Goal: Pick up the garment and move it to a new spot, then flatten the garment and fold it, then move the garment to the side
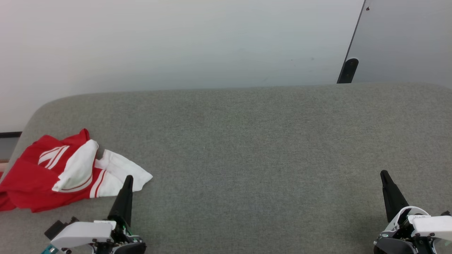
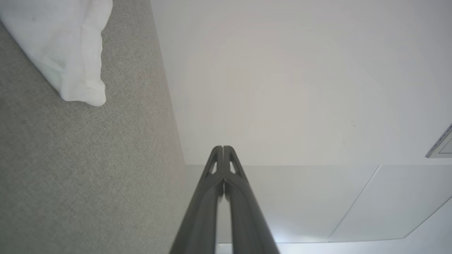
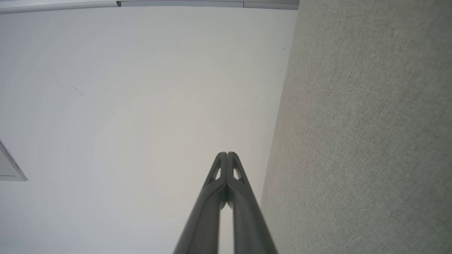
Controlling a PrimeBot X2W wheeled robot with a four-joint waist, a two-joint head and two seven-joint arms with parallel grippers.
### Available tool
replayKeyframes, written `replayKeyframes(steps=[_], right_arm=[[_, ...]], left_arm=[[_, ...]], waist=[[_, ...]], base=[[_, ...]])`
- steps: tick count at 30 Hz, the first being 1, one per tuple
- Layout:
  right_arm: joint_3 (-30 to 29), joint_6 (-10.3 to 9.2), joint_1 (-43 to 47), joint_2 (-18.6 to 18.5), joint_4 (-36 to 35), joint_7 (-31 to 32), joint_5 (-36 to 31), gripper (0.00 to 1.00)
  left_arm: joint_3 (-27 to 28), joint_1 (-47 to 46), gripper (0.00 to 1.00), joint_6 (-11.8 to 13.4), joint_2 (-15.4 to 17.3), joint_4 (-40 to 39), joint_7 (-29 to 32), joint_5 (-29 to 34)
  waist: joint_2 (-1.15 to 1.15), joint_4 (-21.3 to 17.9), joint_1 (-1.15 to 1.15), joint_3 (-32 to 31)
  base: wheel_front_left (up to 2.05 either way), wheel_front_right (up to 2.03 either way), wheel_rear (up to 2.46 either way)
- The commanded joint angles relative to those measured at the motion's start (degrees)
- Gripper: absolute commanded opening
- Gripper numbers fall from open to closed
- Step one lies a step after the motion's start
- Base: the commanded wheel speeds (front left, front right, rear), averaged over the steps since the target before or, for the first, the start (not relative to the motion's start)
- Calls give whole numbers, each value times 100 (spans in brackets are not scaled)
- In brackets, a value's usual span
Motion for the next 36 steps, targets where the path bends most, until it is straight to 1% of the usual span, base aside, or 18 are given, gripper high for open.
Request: replayKeyframes(steps=[1, 36], right_arm=[[8, -6, -18, 12, 0, 3, 12, 0], [8, -7, -18, 12, 0, 3, 13, 0]], left_arm=[[6, -54, 0, -29, 7, -10, 8, 10], [6, -54, 0, -29, 8, -10, 8, 10]], waist=[[0, 0, 0, 0], [0, 0, 0, 0]], base=[[0, 0, 0], [0, 0, 0]])
